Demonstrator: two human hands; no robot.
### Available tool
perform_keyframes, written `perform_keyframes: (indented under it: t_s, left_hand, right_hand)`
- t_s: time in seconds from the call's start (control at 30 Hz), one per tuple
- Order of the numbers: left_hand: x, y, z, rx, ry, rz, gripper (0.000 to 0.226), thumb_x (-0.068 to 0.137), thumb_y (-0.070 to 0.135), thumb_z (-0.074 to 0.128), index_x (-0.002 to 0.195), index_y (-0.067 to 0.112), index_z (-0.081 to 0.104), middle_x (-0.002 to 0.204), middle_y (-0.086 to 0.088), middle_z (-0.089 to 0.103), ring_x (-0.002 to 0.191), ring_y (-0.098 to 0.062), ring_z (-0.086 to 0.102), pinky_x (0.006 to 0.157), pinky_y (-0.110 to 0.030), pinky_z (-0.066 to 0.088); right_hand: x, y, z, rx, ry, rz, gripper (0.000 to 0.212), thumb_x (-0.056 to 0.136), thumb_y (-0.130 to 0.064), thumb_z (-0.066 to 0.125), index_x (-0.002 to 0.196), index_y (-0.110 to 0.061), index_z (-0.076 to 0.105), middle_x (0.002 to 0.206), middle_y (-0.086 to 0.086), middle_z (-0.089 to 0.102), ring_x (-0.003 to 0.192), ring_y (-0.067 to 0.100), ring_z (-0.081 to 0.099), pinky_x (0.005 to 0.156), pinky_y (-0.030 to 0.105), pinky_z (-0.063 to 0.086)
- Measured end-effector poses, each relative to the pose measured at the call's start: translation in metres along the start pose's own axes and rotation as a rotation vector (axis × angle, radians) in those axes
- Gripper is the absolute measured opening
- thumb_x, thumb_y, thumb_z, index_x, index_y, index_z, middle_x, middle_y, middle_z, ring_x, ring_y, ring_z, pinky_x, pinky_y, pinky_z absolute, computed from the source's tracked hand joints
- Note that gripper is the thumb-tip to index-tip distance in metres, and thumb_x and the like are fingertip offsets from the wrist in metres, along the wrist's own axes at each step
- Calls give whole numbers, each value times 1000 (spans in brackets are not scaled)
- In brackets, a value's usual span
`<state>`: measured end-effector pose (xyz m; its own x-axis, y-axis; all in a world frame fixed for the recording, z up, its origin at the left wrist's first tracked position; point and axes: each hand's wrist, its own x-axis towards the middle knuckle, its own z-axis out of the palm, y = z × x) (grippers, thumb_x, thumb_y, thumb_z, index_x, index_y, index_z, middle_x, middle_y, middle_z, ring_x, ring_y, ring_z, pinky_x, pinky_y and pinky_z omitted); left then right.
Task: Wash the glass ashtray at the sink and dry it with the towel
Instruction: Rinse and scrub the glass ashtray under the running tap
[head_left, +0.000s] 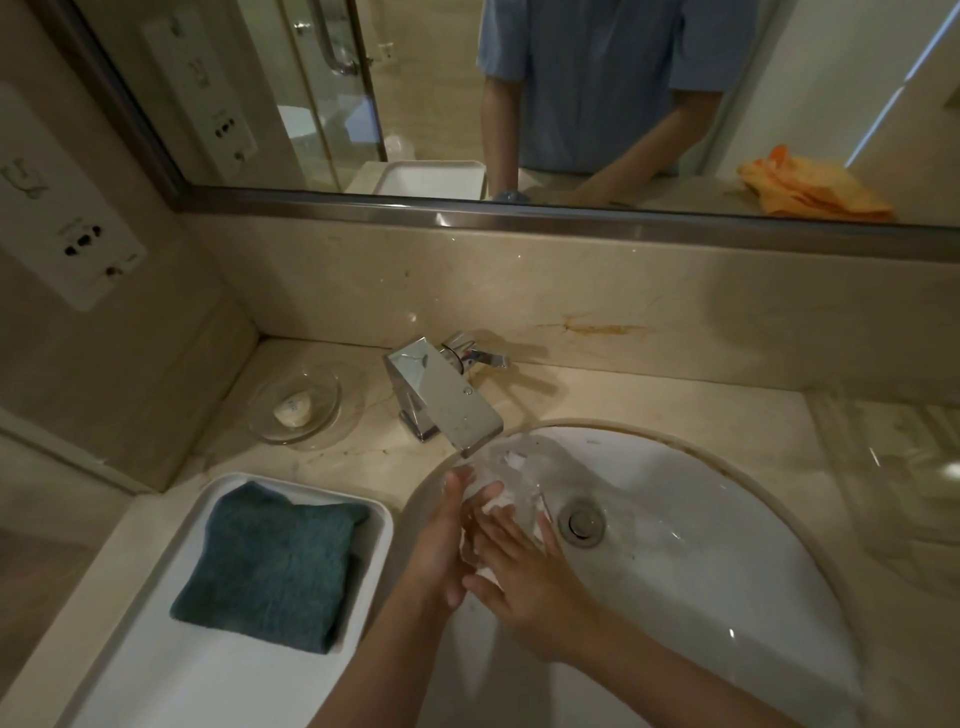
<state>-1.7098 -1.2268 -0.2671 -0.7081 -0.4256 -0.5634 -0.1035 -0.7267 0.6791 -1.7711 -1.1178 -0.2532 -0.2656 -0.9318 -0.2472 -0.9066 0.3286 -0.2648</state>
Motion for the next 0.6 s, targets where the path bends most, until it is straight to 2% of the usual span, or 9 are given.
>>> perform_keyframes:
  t_s: [0.07, 0.13, 0.17, 0.23, 0.27, 0.3, 0.4, 0.5, 0.6]
  left_hand:
    - [2, -3, -4, 13, 8, 6, 55, 90, 57, 32, 126, 21, 52, 119, -5, 67, 109, -21, 63, 90, -37, 50]
    - [3, -6, -7, 13, -22, 9, 60, 87, 61, 35, 131, 21, 48, 126, -7, 62, 115, -24, 60, 96, -43, 48]
    - [3, -7, -6, 20, -25, 17, 59, 87, 61, 36, 131, 23, 47, 128, -7, 61, 115, -23, 59, 93, -42, 50]
    - [1, -8, -3, 32, -18, 34, 53, 88, 57, 35, 128, 26, 49, 126, -3, 61, 112, -19, 60, 80, -35, 54]
    - [0, -7, 1, 35, -16, 29, 52, 88, 56, 36, 128, 25, 50, 126, -2, 61, 111, -18, 60, 77, -33, 54]
    - [1, -7, 1, 39, -8, 35, 55, 86, 56, 38, 128, 23, 49, 126, -3, 60, 111, -19, 60, 78, -34, 54]
    - [1, -8, 3, 61, 12, 46, 67, 79, 61, 46, 130, 18, 49, 127, -8, 60, 113, -23, 60, 91, -38, 50]
    - [-1, -10, -2, 43, 8, 68, 66, 80, 59, 43, 128, 15, 50, 124, -11, 62, 112, -23, 62, 90, -36, 52]
    - [-4, -13, -5, 56, -25, 69, 57, 84, 59, 39, 125, 21, 54, 123, -10, 64, 112, -26, 62, 94, -45, 49]
  right_hand:
    - [-1, 5, 0, 142, -9, -42, 92, 72, -64, -14, 146, -26, 24, 155, -14, 5, 136, -2, -11, 109, 41, -22]
    - [1, 15, -5, 160, -32, -18, 94, 65, -64, -16, 148, -28, 13, 148, -18, -15, 132, 3, -26, 107, 44, -21]
    - [1, 19, -6, 126, -3, 22, 88, 72, -62, -16, 148, -27, 12, 148, -16, -13, 136, 7, -20, 109, 45, -17]
    - [4, 22, -2, 45, -19, 144, 69, 91, -51, -7, 143, -23, 27, 152, -9, 21, 142, 7, 19, 112, 47, -1]
    - [3, 20, 0, 71, -3, 200, 62, 95, -47, -3, 140, -23, 32, 148, -8, 36, 138, 6, 29, 109, 46, 3]
    - [2, 18, 1, 96, -38, 237, 62, 95, -48, -3, 142, -22, 29, 149, -8, 36, 139, 4, 24, 108, 45, -1]
    - [0, 8, 10, 197, 77, 121, 89, 70, -62, -18, 148, -24, 3, 156, -14, -6, 136, 1, -23, 109, 42, -22]
    - [-3, 1, 2, 366, -16, 26, 90, 68, -66, -13, 146, -33, 16, 156, -19, 4, 132, -6, -19, 108, 41, -21]
    - [1, 15, 11, 411, 62, 41, 59, 89, -55, 13, 144, -35, 25, 155, -18, 4, 139, 2, -13, 116, 46, -9]
